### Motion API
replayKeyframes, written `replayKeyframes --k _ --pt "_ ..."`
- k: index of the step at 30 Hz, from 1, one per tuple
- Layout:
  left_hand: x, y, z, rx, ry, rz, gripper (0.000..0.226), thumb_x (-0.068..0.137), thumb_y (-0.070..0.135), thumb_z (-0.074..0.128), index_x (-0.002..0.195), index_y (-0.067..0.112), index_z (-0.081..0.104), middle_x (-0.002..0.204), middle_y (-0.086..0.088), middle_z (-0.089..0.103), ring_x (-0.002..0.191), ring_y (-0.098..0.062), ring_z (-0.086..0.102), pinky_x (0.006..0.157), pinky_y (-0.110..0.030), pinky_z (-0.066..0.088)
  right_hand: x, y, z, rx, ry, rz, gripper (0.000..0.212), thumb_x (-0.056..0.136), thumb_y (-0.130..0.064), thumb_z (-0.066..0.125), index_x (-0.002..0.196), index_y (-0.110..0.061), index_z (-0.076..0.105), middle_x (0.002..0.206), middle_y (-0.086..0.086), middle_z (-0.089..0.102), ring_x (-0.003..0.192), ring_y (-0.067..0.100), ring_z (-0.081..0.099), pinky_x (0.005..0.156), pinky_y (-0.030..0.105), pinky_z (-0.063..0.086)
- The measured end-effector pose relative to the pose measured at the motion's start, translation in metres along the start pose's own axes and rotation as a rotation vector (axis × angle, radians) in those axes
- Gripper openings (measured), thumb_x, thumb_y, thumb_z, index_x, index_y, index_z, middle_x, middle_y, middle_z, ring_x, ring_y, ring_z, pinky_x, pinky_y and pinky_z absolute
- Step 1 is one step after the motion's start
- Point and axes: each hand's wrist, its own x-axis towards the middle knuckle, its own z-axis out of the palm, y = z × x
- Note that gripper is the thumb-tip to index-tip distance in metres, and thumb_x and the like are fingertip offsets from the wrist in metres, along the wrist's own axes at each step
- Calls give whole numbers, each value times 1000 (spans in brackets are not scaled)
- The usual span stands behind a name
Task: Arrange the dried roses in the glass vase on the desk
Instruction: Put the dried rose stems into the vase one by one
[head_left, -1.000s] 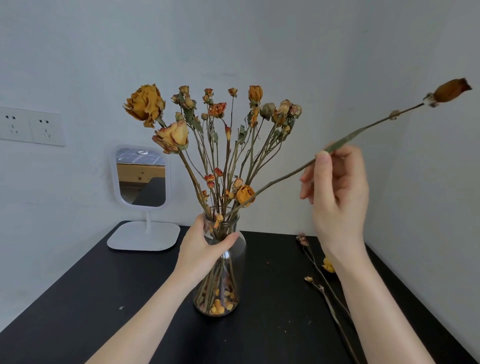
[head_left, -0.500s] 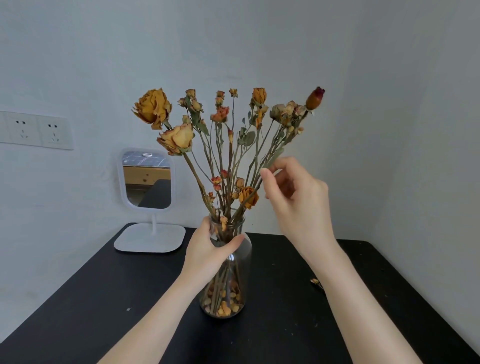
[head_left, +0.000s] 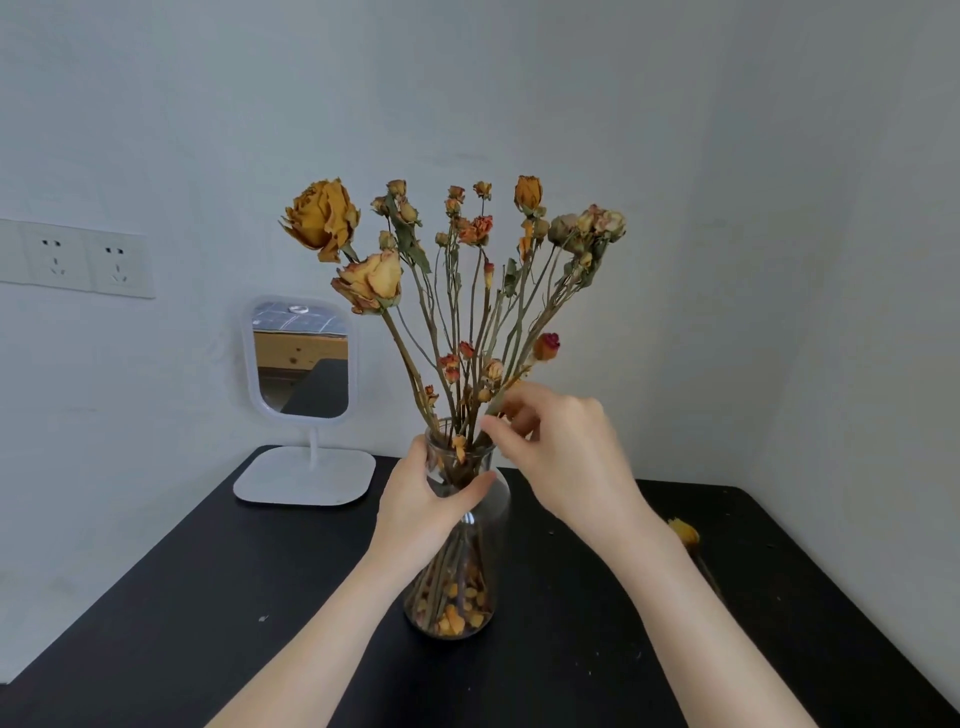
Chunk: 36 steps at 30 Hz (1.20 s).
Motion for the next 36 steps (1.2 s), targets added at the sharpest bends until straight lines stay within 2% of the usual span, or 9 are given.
replayKeyframes --k 2,5,12,16,21,25,29,32,36 --pt "0 0 0 6 -1 -2 50 64 55 71 106 46 46 106 20 62 103 1 57 88 -21 45 1 -1 -3 139 71 55 31 85 -37 61 110 -19 64 74 -14 61 58 -3 56 53 6 44" --pt "0 -1 0 26 4 0 54 64 57 70 110 43 45 107 20 60 104 0 55 88 -22 44 4 -3 -9 287 174 75 22 84 -30 64 101 -16 68 66 -21 56 61 -10 56 55 3 44" --pt "1 -1 0 16 6 -9 59 67 50 71 117 36 46 113 16 60 106 -3 55 92 -26 46 6 -5 0 184 115 81 6 85 -30 64 83 -26 60 61 -26 47 69 -20 52 56 -3 39" --pt "1 -1 1 23 8 -9 58 68 49 72 118 35 45 115 14 60 108 -4 55 92 -27 46 5 -2 7 113 110 100 8 86 -30 62 79 -25 61 58 -24 47 54 -3 55 46 3 37" --pt "1 -1 1 23 12 4 49 69 46 73 107 46 42 108 20 59 103 -1 56 89 -23 45 7 3 9 108 56 113 10 86 -30 62 77 -27 59 57 -23 48 53 -2 53 51 5 36" --pt "2 -2 1 32 14 -3 53 70 47 73 113 40 43 112 17 59 106 -4 56 90 -25 46 8 4 10 127 25 142 13 86 -29 62 74 -29 56 56 -20 51 55 -1 56 52 6 39" --pt "5 -4 0 33 -4 0 57 68 50 72 116 39 43 114 17 59 107 -3 55 91 -25 46 8 6 11 172 7 179 6 86 -29 62 83 -25 63 61 -16 57 59 0 59 53 4 39" --pt "8 -5 -2 37 -36 -9 59 67 52 71 118 39 43 114 19 59 108 -2 55 93 -27 45 4 8 9 241 8 213 22 86 -29 63 107 -22 66 69 -9 63 56 0 58 52 6 42" --pt "14 -8 -4 45 -78 -15 60 68 54 70 119 41 41 114 22 55 112 -4 52 94 -27 43 -4 12 3 286 11 246 26 85 -31 64 110 -24 65 62 -11 61 51 -6 56 54 11 42"
